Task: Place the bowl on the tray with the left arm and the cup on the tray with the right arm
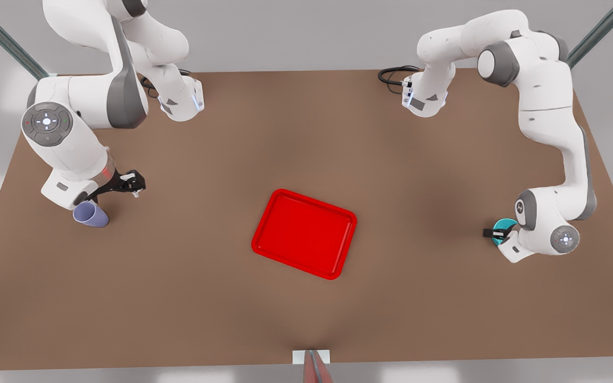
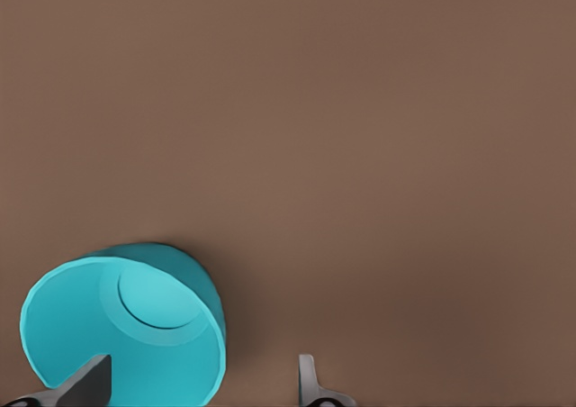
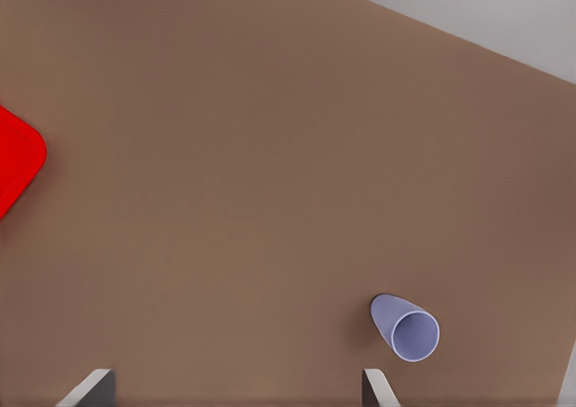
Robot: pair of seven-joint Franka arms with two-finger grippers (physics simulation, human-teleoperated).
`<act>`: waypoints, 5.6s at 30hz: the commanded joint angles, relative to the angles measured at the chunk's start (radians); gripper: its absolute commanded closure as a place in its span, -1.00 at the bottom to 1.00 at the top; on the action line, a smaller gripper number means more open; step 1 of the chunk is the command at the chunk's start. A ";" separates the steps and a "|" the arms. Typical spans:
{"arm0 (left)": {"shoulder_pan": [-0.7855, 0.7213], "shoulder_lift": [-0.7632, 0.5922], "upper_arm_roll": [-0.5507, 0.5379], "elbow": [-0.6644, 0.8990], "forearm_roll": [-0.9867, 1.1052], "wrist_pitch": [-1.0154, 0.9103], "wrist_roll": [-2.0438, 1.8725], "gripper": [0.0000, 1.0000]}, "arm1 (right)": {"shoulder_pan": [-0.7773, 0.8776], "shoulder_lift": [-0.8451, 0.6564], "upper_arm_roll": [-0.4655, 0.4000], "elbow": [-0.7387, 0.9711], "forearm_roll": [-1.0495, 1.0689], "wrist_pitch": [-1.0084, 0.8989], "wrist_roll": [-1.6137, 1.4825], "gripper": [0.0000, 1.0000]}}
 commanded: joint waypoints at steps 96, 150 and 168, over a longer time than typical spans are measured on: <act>-0.755 -0.279 0.385 0.272 -0.308 -0.292 -0.436 -1.00 | -0.735 0.265 0.118 -0.436 -0.003 0.581 -0.406 -1.00; -0.313 -0.518 0.078 0.252 -0.073 -0.526 -0.291 -1.00 | -0.793 0.310 0.147 -0.511 -0.006 0.660 -0.407 0.57; -0.316 -0.512 0.078 0.250 -0.076 -0.528 -0.291 -1.00 | 0.391 0.495 -0.055 -0.005 0.355 0.495 0.018 0.57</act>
